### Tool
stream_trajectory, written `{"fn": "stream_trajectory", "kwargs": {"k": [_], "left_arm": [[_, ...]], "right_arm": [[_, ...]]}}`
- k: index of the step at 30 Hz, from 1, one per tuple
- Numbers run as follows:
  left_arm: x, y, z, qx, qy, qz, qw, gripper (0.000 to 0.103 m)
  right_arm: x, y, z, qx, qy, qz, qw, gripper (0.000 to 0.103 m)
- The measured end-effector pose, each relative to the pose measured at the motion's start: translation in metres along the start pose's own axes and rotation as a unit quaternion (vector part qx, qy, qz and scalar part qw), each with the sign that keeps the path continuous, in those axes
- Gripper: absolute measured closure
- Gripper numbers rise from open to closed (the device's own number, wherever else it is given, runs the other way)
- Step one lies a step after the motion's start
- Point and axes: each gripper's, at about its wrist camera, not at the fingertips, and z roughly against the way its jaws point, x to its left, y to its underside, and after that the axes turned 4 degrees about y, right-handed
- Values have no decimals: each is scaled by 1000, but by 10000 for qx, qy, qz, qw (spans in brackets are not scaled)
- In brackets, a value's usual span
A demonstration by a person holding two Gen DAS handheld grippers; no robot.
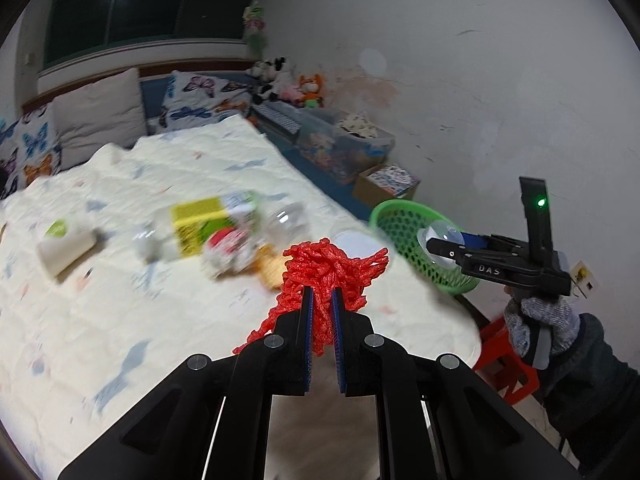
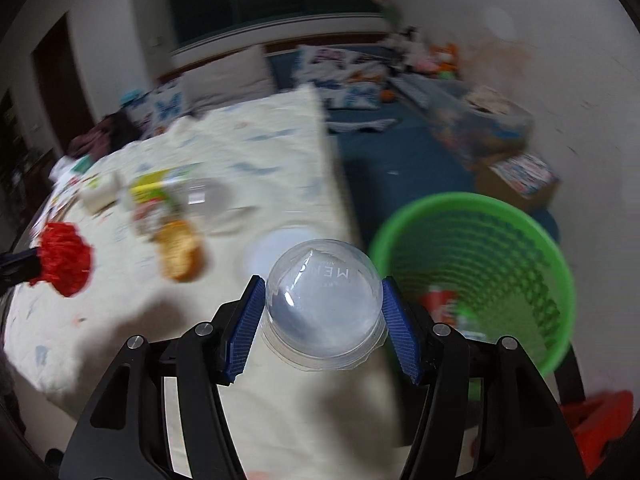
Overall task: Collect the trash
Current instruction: 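Carry the dome and red net to the green basket and release both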
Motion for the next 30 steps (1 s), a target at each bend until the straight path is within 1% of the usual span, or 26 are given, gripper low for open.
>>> {"fn": "stream_trajectory", "kwargs": {"k": [5, 8, 11, 17, 22, 29, 30], "left_arm": [[-25, -27, -25, 5, 151, -212, 9997, 94], [-39, -40, -42, 72, 269, -329, 9991, 94], [-56, -52, -62, 156, 335, -486, 9981, 94], [-83, -71, -101, 357, 436, -715, 9958, 94], [-105, -80, -127, 499, 516, -883, 9935, 94], [-128, -89, -167, 730, 648, -1011, 9901, 94], [-131, -90, -172, 761, 660, -1031, 9896, 94]], "right_arm": [[-60, 6, -13, 172, 470, -335, 9982, 43], [-87, 13, -22, 275, 617, -532, 9963, 43], [-104, 18, -30, 363, 694, -661, 9947, 43], [-125, 25, -45, 520, 778, -828, 9922, 43], [-138, 29, -55, 610, 813, -960, 9902, 43], [-146, 36, -53, 620, 849, -1077, 9886, 42], [-148, 36, -53, 627, 835, -1091, 9885, 40]]}}
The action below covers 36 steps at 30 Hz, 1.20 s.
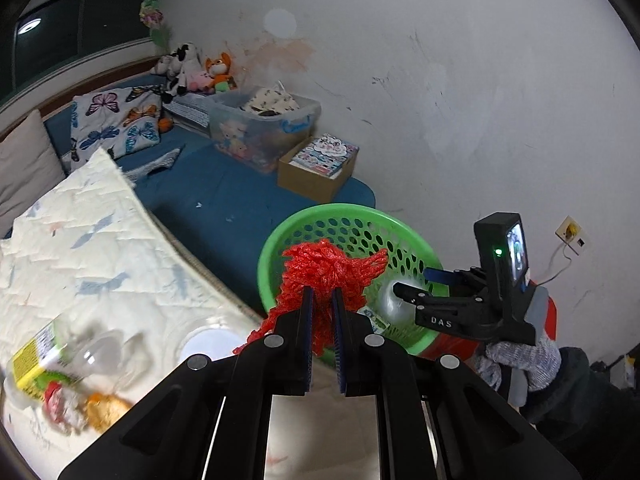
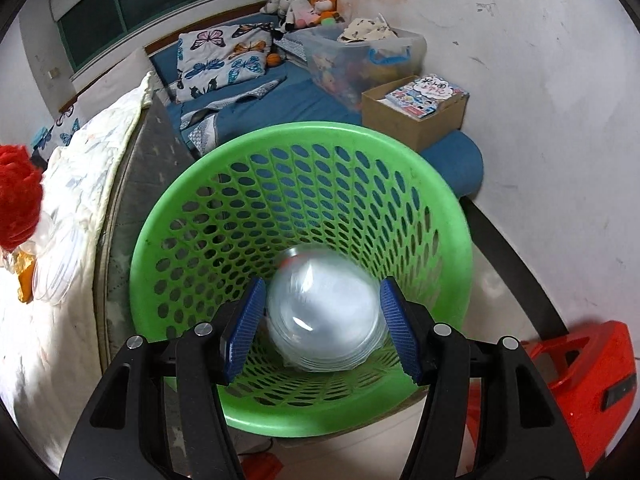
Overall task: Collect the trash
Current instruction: 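Carry the dome and red net to the green basket and release both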
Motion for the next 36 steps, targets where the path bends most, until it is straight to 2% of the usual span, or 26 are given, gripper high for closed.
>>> {"fn": "stream_trajectory", "kwargs": {"k": [7, 16, 22, 23, 27, 30, 31, 36], "left_arm": [[-14, -14, -33, 193, 84, -122, 9997, 94], [-19, -22, -74, 535, 9, -147, 9985, 94], [-16, -25, -94, 712, -62, -27, 9974, 89], [-17, -25, -95, 707, -96, -32, 9974, 87], [-17, -26, -95, 683, -115, -15, 9976, 64], [-18, -24, -92, 641, -128, -28, 9979, 60], [-19, -22, -89, 627, -131, -16, 9979, 56], [-9, -20, -68, 442, -313, 110, 9985, 55]], "right_arm": [[-7, 2, 9, -65, 14, -48, 10000, 39], [-14, 3, 32, -296, -59, -144, 9994, 38], [-16, 5, 41, -360, 18, -75, 9993, 37], [-16, 6, 41, -364, 12, -81, 9993, 37], [-18, 7, 43, -379, 9, -131, 9992, 36], [-16, 7, 43, -366, -5, -134, 9992, 36], [-15, 8, 44, -367, -4, -126, 9992, 36], [-10, 11, 50, -395, -37, -86, 9992, 36]]}}
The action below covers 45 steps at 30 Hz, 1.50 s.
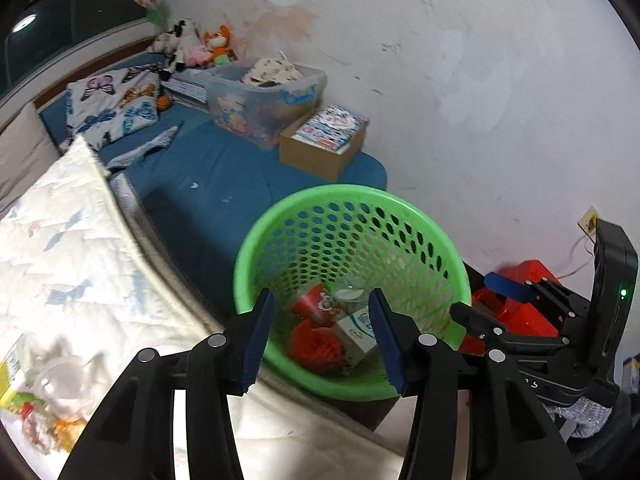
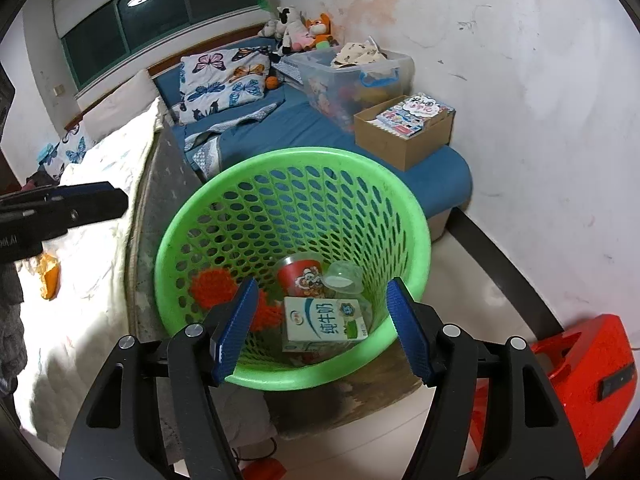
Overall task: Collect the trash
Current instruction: 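Carry the dome and red net to the green basket and release both, then move both open tools back over the mattress, then grasp the clear round lid with the right tool while the left tool grasps the bread slice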
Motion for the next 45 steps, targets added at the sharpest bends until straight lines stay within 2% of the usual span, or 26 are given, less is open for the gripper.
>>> {"fn": "stream_trajectory", "kwargs": {"k": [3, 6, 9, 13, 21, 32, 34, 39, 45], "left_arm": [[7, 5, 20, -166, -83, 55, 9998, 55], [13, 10, 42, -325, -173, 106, 9993, 48], [19, 16, 64, -510, -281, 140, 9982, 47], [33, 28, 94, -722, -419, 292, 9961, 40], [66, 65, 137, -900, -702, 646, 9914, 33], [122, 128, 189, -1141, -989, 1389, 9787, 24], [129, 135, 195, -1187, -1064, 1488, 9759, 18], [144, 152, 209, -1279, -1357, 1622, 9690, 10], [152, 168, 218, -1428, -1578, 1782, 9607, 8]], "right_arm": [[5, 2, 6, -25, -57, 17, 10000, 35], [13, 3, 13, -83, -152, 35, 9998, 34], [26, 6, 21, -132, -261, 119, 9995, 32], [46, 8, 31, -194, -426, 272, 9985, 29], [97, 12, 40, -208, -873, 645, 9939, 25], [176, 13, 34, -151, -1275, 1411, 9816, 20], [186, 12, 30, -142, -1292, 1534, 9796, 20], [207, 10, 16, -78, -1364, 1755, 9750, 20], [219, 5, -4, 61, -1399, 1871, 9723, 17]]}}
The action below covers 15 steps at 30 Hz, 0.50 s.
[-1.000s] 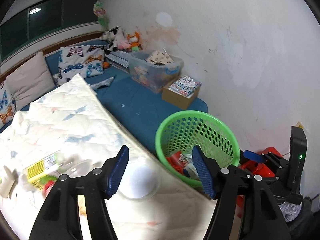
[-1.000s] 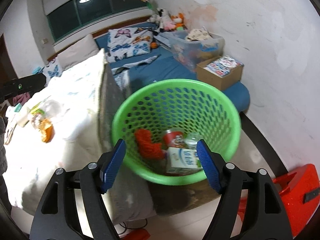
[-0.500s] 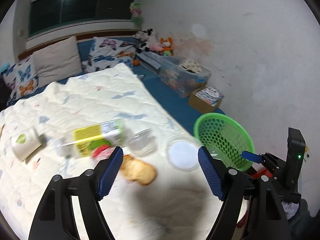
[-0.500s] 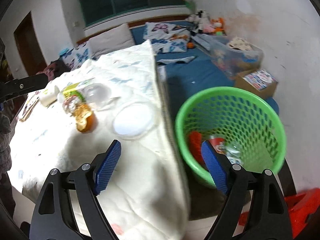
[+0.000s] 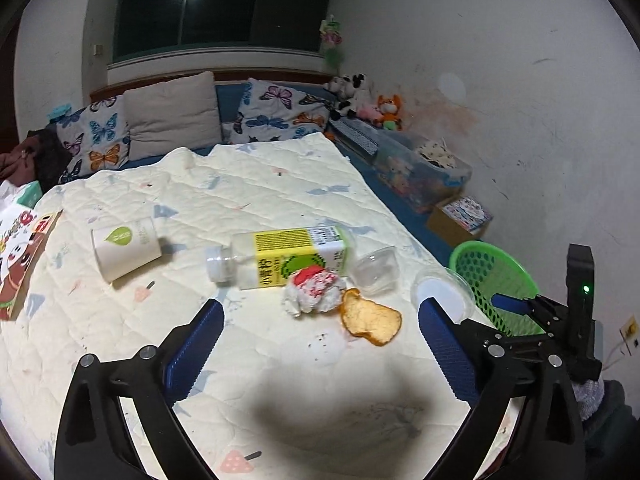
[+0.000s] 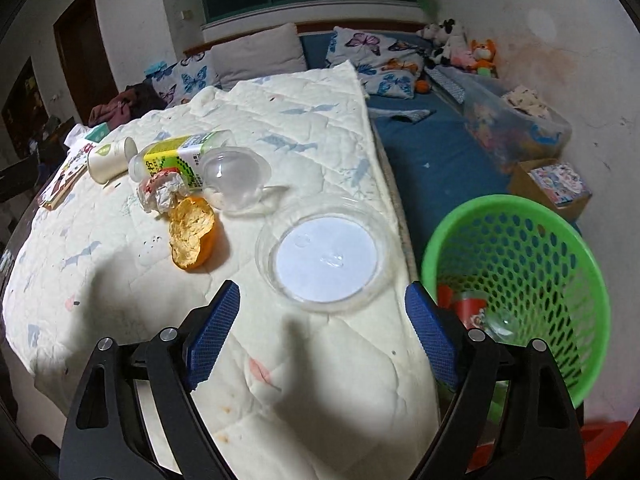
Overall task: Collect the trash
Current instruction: 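Grasp the clear round lid with the right tool while the left tool grasps the bread slice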
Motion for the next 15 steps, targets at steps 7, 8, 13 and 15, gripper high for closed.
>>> {"fn": "stream_trajectory", "kwargs": {"k": [7, 8, 13, 15], "left_arm": [[10, 12, -13, 283, 2, 128, 9995, 8], [10, 13, -14, 308, 1, 116, 9995, 8], [7, 18, -22, 402, -5, 83, 9992, 8], [6, 19, -25, 446, 16, 91, 9990, 8]], "right_arm": [[-2, -8, -24, 213, 64, 125, 9997, 15], [-2, -9, -27, 249, 35, 138, 9996, 15], [1, -11, -36, 324, 4, 223, 9992, 13], [4, -11, -38, 331, 21, 294, 9990, 12]]}}
